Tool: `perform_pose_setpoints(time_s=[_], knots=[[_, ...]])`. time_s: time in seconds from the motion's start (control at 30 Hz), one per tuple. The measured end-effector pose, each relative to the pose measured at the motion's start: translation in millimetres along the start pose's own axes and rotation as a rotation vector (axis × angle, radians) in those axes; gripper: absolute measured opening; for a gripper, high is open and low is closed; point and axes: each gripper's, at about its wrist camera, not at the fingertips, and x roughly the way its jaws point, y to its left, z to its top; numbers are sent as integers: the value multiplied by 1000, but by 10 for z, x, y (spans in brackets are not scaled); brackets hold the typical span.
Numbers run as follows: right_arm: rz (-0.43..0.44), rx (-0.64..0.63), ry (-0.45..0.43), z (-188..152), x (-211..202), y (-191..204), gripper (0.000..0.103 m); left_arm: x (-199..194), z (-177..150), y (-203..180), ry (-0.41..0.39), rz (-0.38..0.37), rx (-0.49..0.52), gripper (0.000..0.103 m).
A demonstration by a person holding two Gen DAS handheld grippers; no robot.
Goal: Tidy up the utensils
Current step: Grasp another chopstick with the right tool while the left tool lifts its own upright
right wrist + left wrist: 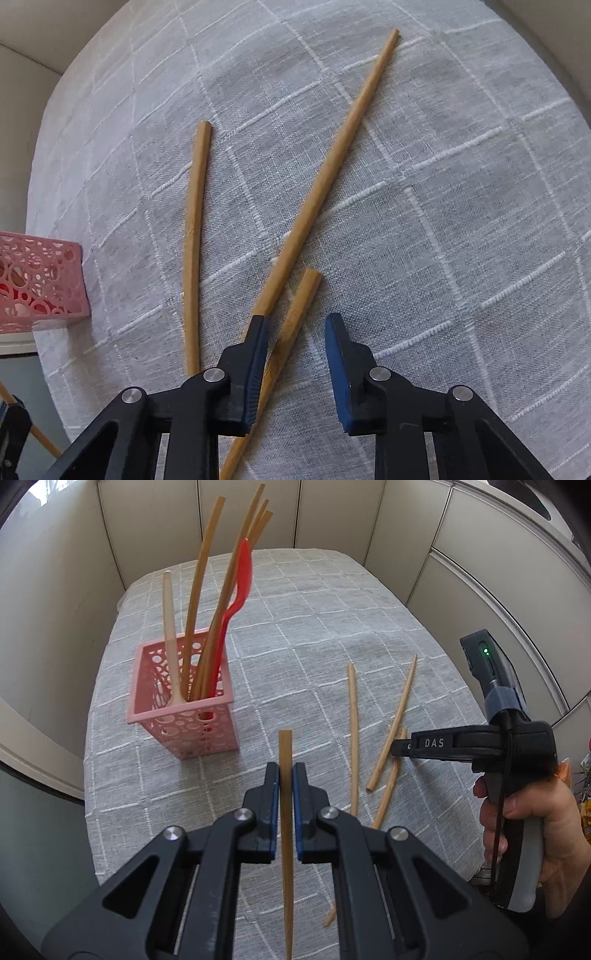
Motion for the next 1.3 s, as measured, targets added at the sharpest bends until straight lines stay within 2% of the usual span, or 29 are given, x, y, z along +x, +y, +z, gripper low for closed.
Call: perform_pose_setpoints(time_s=[0.07,0.13,0.4,0.6,0.8,0.97,1.3], knots=[[-62,-58,-10,-33,10,100,17,-12,-8,16,-2,-2,-3,8],[-90,-92,-8,-66,23,165,16,-19,-17,24,-2,-2,-4,8],[-92,-105,6,-90,32,221,9,-40,-26,89,-4,5,-23,8],[-33,-97,-16,-164,-123,144,7,-143,-16,136,-45,19,-41,8],[55,-103,-73,-286,-465,124,7,-351,5,211,-111,24,-64,8],[157,-158,-172,-425,-899,253,7,-597,37,286,-182,21,-79,8],[281,-267,-394,-614,-1704,577,7,-1196,97,487,-376,50,-138,8]])
